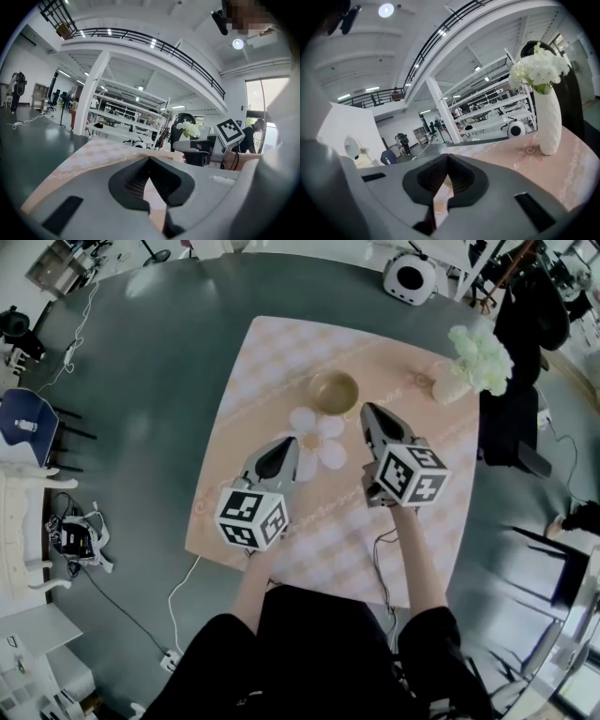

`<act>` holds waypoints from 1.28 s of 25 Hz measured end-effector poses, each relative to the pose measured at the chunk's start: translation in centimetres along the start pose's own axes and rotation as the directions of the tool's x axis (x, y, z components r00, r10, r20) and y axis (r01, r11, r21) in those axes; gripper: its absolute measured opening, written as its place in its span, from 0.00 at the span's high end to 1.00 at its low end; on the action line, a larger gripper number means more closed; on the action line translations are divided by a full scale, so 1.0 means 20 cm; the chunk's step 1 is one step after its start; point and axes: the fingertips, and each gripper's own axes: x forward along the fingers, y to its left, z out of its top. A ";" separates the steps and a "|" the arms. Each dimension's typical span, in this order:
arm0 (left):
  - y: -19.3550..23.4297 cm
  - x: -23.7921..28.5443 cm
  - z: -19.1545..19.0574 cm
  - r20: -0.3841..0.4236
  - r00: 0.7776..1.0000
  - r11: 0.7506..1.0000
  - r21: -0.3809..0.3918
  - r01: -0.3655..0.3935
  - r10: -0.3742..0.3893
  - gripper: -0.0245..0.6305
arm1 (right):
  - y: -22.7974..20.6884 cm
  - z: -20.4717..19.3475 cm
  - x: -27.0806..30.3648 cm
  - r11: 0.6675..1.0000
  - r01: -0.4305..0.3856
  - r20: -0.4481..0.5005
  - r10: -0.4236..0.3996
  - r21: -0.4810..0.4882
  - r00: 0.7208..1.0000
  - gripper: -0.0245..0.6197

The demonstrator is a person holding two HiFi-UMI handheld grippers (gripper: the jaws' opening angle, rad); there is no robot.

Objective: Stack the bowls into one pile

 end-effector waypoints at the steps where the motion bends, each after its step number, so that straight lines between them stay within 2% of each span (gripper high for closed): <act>1: -0.02 -0.02 0.02 0.010 1.000 1.000 -0.001 0.007 -0.007 0.97 | 0.02 0.02 -0.05 1.000 -0.014 0.020 0.014 0.013 1.000 0.97; 11: -0.25 -0.33 0.16 0.096 0.993 0.995 0.081 0.060 -0.067 0.97 | 0.15 0.11 -0.51 0.997 -0.081 0.163 0.077 0.019 0.984 0.97; 18: -0.38 -0.52 0.24 0.174 0.984 0.992 0.123 0.018 -0.040 0.97 | 0.23 0.16 -0.77 0.992 -0.126 0.210 0.126 -0.014 0.970 0.97; 24: -0.43 -0.65 0.29 0.220 0.975 0.992 0.123 -0.025 -0.003 0.97 | 0.27 0.21 -0.91 0.988 -0.143 0.243 0.152 -0.052 0.958 0.97; 32: -0.39 -0.78 0.33 0.269 0.961 0.986 0.130 -0.103 0.065 0.97 | 0.19 0.26 -1.07 0.993 -0.101 0.288 0.115 -0.063 0.951 0.97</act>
